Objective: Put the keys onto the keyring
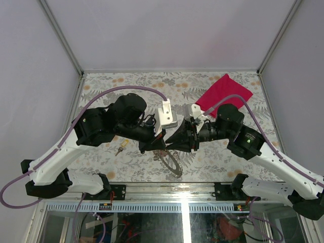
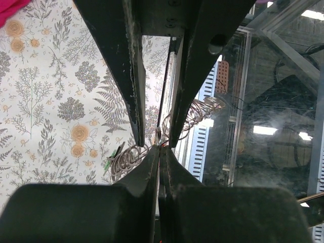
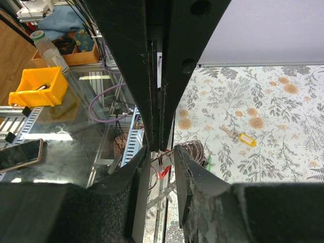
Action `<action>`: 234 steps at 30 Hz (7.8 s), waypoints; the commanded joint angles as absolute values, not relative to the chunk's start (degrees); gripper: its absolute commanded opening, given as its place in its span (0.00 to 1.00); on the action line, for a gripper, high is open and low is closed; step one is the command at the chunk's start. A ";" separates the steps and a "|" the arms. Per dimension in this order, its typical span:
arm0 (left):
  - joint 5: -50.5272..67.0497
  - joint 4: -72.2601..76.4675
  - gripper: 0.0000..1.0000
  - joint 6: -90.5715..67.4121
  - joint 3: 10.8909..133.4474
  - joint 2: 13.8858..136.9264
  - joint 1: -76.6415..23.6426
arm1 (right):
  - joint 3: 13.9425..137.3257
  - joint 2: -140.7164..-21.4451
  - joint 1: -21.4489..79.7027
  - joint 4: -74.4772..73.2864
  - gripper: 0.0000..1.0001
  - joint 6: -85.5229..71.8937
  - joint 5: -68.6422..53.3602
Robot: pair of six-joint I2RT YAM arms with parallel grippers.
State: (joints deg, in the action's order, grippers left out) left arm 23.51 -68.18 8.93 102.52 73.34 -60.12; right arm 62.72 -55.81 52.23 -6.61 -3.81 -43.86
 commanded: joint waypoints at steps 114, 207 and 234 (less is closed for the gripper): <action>18.95 -22.91 0.01 -2.68 78.11 53.38 -60.93 | 42.32 -48.52 52.35 53.87 0.00 -32.90 -30.06; 7.89 -31.54 0.00 -4.44 74.22 93.09 -52.12 | 36.21 -27.65 52.38 -12.88 0.48 -18.61 9.05; 11.63 -19.64 0.00 -8.29 69.07 94.51 -52.13 | 32.07 -25.60 52.36 -17.92 0.49 -25.44 15.26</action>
